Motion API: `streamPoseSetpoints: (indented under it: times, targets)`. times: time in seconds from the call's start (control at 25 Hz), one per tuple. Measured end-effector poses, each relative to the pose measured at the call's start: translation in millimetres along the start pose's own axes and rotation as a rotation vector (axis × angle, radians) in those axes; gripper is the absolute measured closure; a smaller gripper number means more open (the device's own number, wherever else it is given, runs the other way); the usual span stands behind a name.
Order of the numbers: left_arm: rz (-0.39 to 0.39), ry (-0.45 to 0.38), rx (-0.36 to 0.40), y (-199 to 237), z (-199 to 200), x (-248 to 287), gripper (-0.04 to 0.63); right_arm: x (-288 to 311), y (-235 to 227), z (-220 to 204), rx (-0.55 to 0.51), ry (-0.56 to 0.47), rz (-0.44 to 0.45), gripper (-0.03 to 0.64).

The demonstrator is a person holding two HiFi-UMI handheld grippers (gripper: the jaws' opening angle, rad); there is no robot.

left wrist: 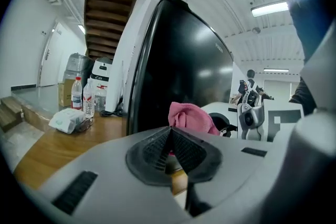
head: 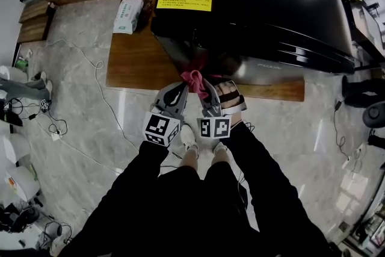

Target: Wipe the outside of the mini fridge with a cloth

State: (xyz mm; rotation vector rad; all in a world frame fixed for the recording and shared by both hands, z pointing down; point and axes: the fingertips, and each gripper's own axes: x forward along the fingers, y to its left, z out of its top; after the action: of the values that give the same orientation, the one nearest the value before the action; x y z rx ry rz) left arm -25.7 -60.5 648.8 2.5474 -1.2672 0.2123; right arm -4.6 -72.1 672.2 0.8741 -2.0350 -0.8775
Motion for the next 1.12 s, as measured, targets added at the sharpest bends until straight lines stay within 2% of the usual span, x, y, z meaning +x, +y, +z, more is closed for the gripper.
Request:
streamPoseSetpoints:
  times: [0.32,0.6,0.72,0.88,1.12]
  targets:
    - [0.019,0.117,-0.034,8.9,-66.0,15.8,0.589,28.6,73.2,-50.2,-0.053,0.072,0.120,0.524]
    - [0.037,0.154,-0.059,14.8,-86.9,5.9,0.589,44.9,111.7,-74.5,-0.052,0.136,0.211,0.523]
    - [0.040,0.129,-0.069,11.4,-72.3,0.0,0.589,31.2,93.3,-60.8,-0.018,0.101,0.182,0.523]
    - [0.012,0.066,-0.049,-8.0,-29.8,-6.5,0.589,-13.0,47.0,-33.1,0.025,0.057,0.103,0.523]
    - [-0.089,-0.025,0.021,-69.5,44.3,-15.1,0.589,-99.7,-49.8,-10.2,0.061,0.073,-0.091,0.523]
